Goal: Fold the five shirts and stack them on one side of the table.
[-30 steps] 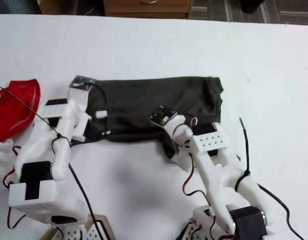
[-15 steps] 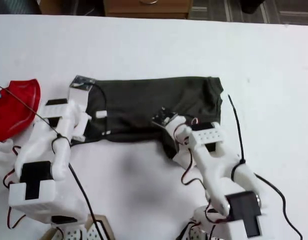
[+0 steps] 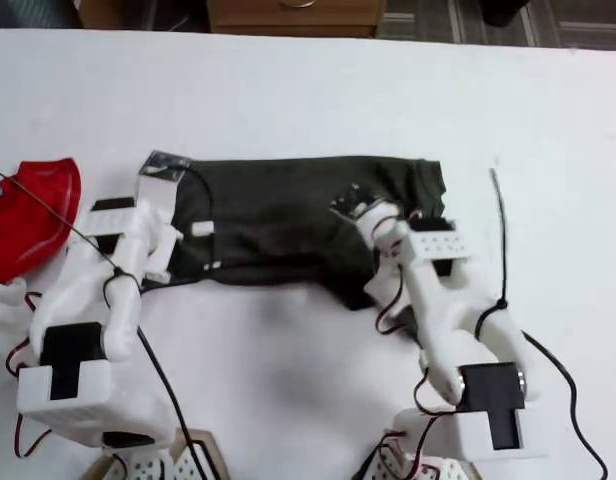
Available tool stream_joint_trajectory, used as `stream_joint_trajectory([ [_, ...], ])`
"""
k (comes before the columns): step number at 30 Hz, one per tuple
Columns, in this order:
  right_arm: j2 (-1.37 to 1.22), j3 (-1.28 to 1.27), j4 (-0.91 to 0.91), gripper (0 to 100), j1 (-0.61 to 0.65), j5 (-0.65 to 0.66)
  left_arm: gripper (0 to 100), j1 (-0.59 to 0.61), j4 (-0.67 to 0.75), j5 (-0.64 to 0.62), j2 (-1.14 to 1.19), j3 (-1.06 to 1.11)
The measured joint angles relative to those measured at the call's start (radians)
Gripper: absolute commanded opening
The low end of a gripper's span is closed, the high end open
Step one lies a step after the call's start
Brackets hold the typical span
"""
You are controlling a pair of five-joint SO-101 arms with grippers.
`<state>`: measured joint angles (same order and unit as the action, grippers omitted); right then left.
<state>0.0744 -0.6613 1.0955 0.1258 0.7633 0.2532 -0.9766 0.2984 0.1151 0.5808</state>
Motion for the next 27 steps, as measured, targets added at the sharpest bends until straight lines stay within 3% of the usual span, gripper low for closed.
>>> stream_joint_trajectory([
  [5,-0.009,0.152,0.133,1.8,-0.005,0.103,3,0.0,0.0,0.0,0.0,0.0],
  [11,-0.043,0.322,0.12,1.8,-0.008,0.114,3,0.0,0.0,0.0,0.0,0.0],
  [21,-0.434,0.732,0.097,1.9,-0.008,0.074,3,0.0,0.0,0.0,0.0,0.0],
  [27,-0.669,1.034,0.127,18.9,-0.008,-0.074,3,0.0,0.0,0.0,0.0,0.0],
])
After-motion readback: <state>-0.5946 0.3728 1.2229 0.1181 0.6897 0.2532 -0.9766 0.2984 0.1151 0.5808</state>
